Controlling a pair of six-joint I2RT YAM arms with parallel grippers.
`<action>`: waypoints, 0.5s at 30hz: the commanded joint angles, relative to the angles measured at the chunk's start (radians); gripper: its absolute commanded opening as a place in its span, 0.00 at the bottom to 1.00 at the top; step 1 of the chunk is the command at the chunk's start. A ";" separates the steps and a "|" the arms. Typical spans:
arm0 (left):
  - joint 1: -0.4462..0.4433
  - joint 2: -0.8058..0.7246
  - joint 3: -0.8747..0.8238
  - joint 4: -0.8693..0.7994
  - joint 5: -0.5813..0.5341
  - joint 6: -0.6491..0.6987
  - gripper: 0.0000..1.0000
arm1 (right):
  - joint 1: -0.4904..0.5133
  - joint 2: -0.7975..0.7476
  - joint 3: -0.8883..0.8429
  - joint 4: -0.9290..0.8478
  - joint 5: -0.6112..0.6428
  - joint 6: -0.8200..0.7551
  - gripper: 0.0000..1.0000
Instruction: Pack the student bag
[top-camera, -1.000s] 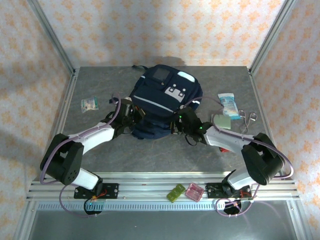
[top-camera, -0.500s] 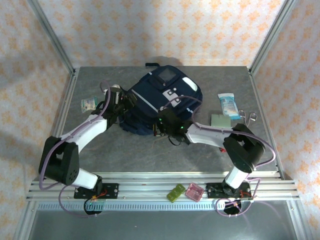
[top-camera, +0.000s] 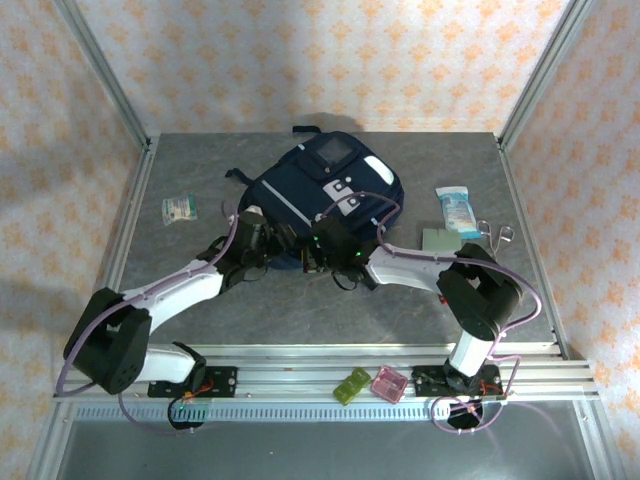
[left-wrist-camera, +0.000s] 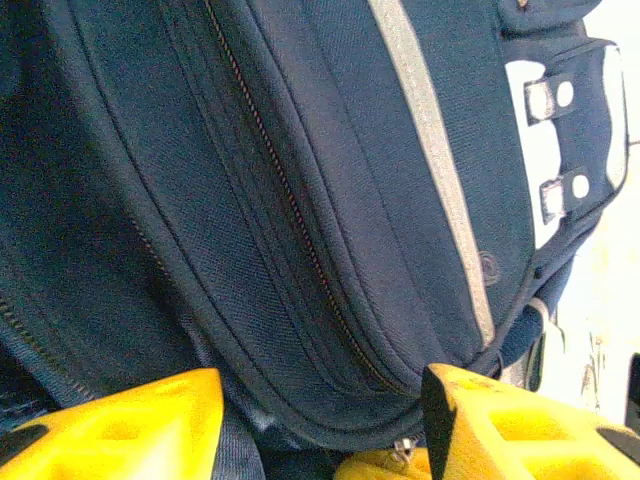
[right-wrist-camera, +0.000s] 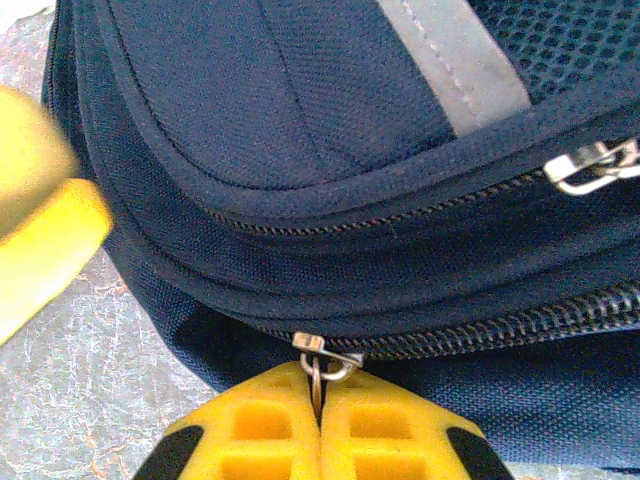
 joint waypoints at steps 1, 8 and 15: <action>-0.015 0.044 0.045 0.030 -0.049 -0.030 0.56 | 0.008 -0.012 0.025 0.040 -0.002 -0.002 0.00; -0.019 0.122 0.085 0.036 -0.090 -0.020 0.51 | 0.008 -0.032 0.042 0.045 0.005 -0.020 0.00; -0.014 0.196 0.133 0.048 -0.073 0.012 0.00 | 0.007 -0.024 0.031 0.016 0.015 -0.032 0.00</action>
